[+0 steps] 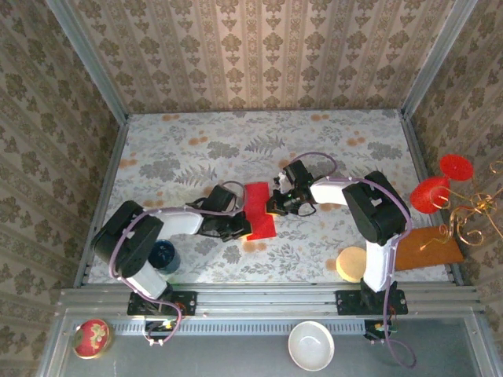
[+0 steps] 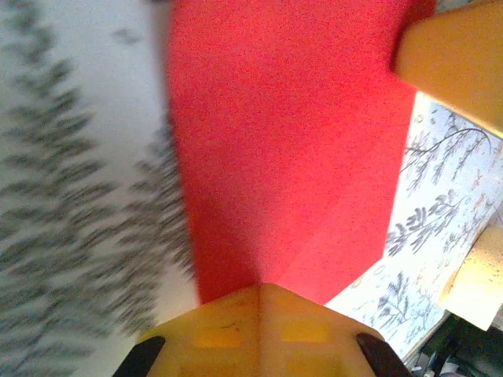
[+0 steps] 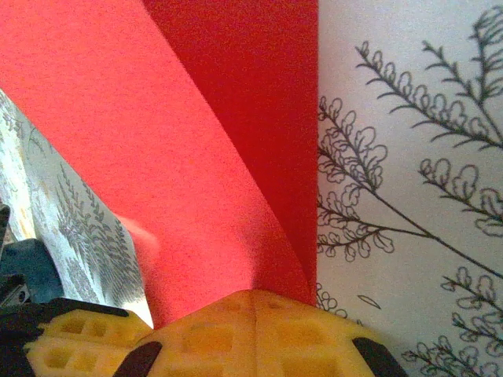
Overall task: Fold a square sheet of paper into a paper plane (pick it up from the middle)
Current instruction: First fold the square sheet of paper in half at the center of the table.
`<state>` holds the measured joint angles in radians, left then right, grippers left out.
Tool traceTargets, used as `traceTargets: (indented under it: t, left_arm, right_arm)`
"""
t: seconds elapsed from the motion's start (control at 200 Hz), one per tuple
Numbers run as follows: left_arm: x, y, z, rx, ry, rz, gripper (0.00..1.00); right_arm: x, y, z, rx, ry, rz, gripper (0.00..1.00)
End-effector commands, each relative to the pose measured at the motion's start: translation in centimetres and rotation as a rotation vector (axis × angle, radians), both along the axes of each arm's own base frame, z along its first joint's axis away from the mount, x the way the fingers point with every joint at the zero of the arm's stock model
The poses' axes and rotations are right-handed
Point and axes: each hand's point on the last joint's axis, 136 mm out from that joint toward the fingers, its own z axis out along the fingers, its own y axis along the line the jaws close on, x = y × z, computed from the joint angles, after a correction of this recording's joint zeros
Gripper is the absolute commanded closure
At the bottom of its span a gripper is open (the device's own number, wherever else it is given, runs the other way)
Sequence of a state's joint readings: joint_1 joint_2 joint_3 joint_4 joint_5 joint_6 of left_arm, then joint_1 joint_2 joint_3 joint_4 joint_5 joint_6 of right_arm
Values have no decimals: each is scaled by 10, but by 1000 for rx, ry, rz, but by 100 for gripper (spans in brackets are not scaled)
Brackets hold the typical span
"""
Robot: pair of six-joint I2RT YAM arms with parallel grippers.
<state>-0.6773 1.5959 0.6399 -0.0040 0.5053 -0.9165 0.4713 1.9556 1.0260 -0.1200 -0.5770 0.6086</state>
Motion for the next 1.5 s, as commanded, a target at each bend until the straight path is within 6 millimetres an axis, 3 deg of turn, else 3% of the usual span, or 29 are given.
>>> traceTargets:
  t: [0.0, 0.12, 0.265, 0.345, 0.455, 0.595, 0.795, 0.885, 0.975, 1.065, 1.155, 1.34, 1.495]
  left_arm:
    - [-38, 44, -24, 144, 151, 27, 99]
    - [-28, 41, -1, 104, 96, 31, 99]
    - [-5, 6, 41, -84, -16, 26, 98]
    - [-1, -7, 48, -112, -27, 6, 98]
    - [-2, -22, 37, -100, 8, -31, 98]
    - [-9, -26, 13, -65, 64, -46, 99]
    - [-31, 15, -13, 43, 136, -2, 100]
    - [-33, 30, -9, 56, 125, 11, 99]
    - [-19, 30, 14, 31, 35, 10, 99]
    - [0, 19, 44, -34, -69, 3, 99]
    - [20, 7, 60, -80, -136, 8, 99]
    - [59, -21, 61, -116, -169, -8, 99]
    - [88, -28, 45, -87, -168, -14, 100]
  right_arm:
    - [-89, -105, -106, -521, 326, -62, 93]
    - [-88, -104, -105, -518, 323, -64, 94]
    - [-87, -100, -105, -492, 325, -69, 94]
    - [-88, -101, -105, -491, 327, -72, 94]
    - [-89, -102, -106, -491, 332, -73, 94]
    - [-90, -103, -106, -491, 333, -75, 94]
    - [-88, -104, -105, -497, 328, -69, 94]
    - [-87, -104, -104, -501, 322, -66, 94]
    - [-86, -104, -104, -501, 320, -65, 94]
    - [-86, -104, -104, -501, 319, -63, 94]
    - [-85, -104, -104, -499, 319, -63, 94]
    - [-87, -104, -106, -498, 325, -61, 94]
    - [-88, -105, -106, -501, 326, -56, 94]
